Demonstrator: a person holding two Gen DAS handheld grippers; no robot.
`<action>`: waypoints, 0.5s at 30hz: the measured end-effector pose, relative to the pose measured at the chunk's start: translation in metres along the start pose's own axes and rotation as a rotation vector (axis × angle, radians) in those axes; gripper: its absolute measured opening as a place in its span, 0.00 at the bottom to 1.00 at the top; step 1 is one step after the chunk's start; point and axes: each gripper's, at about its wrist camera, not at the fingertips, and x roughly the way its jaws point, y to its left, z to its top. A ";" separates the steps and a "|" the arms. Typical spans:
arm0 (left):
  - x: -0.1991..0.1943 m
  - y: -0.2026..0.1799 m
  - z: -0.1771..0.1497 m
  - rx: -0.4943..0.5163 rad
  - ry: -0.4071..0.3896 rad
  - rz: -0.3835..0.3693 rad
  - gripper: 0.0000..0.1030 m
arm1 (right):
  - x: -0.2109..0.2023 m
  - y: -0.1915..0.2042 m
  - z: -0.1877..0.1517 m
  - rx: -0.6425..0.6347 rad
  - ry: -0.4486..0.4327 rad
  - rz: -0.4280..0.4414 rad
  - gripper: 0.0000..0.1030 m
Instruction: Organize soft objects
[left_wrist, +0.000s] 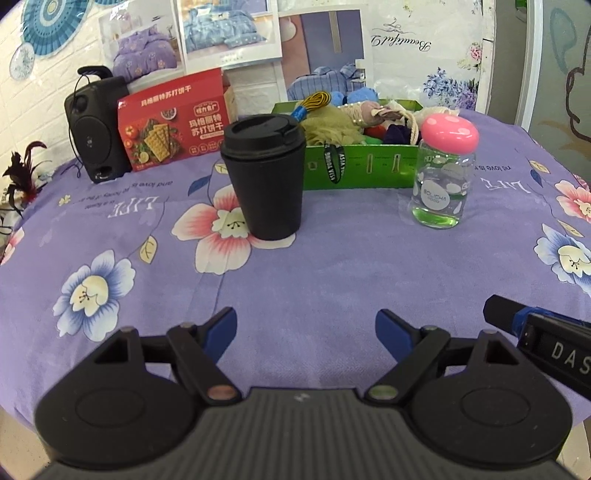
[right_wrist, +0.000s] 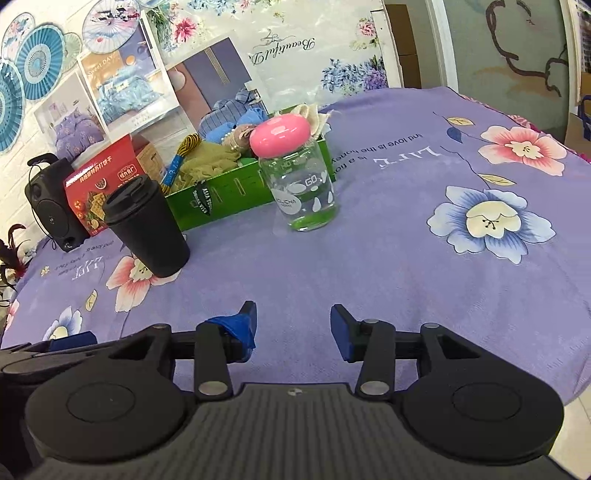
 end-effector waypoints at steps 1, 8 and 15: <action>-0.002 0.001 0.000 -0.002 -0.003 0.000 0.86 | 0.000 -0.001 0.000 0.007 0.009 -0.001 0.28; -0.013 -0.001 -0.001 0.007 -0.022 -0.014 0.86 | -0.003 -0.003 -0.003 0.029 0.036 0.001 0.28; -0.019 -0.004 -0.003 0.010 -0.026 -0.023 0.86 | -0.008 -0.003 -0.004 0.039 0.047 0.011 0.28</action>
